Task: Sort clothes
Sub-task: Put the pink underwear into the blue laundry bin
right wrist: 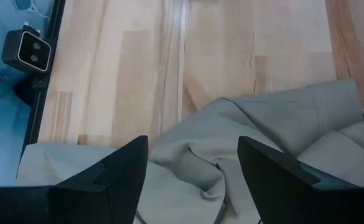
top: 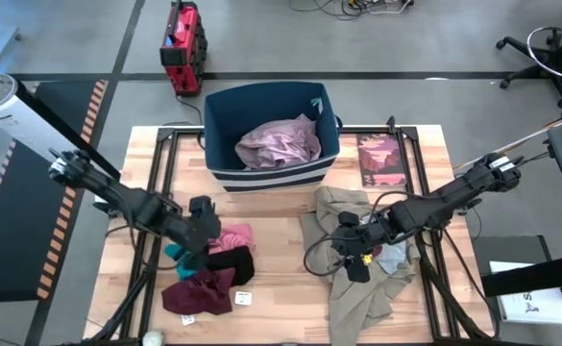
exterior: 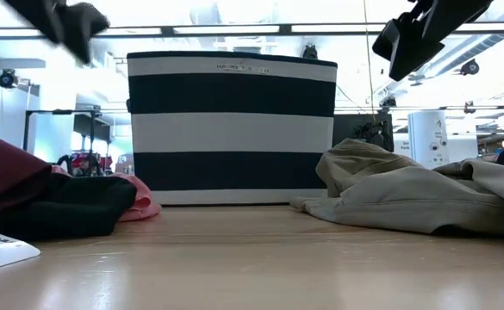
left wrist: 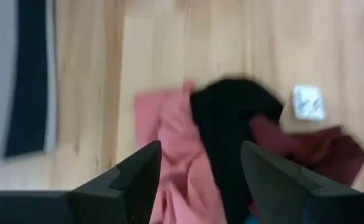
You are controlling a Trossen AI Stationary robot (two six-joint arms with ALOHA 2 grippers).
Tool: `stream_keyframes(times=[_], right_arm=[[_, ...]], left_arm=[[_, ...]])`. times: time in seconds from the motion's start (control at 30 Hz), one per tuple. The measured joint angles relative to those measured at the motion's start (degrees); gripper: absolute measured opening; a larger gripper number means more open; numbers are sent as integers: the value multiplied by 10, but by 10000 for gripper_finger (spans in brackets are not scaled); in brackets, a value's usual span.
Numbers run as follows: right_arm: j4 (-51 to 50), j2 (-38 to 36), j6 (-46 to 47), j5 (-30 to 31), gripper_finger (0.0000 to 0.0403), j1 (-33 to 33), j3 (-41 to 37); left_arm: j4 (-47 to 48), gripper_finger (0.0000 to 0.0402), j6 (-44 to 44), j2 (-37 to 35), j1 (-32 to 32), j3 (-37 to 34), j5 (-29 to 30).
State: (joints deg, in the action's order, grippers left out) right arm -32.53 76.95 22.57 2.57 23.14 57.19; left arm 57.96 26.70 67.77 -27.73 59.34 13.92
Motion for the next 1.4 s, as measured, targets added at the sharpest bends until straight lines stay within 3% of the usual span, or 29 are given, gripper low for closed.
stream_keyframes(times=[0.23,0.43,0.7,1.17,1.4], right_arm=[[0,0,0,0,238,0,0],[0,0,0,0,237,0,0],[2,0,0,0,222,0,0],[4,0,-1,0,231,0,0],[5,0,-3,0,223,0,0]], left_arm=[[-5,187,39,-2,0,-94,-61],[-81,179,70,-2,0,-174,-119],[-121,173,101,-2,1,-226,-110],[-123,146,66,-3,14,-217,-37],[-205,148,70,-3,29,-270,-35]])
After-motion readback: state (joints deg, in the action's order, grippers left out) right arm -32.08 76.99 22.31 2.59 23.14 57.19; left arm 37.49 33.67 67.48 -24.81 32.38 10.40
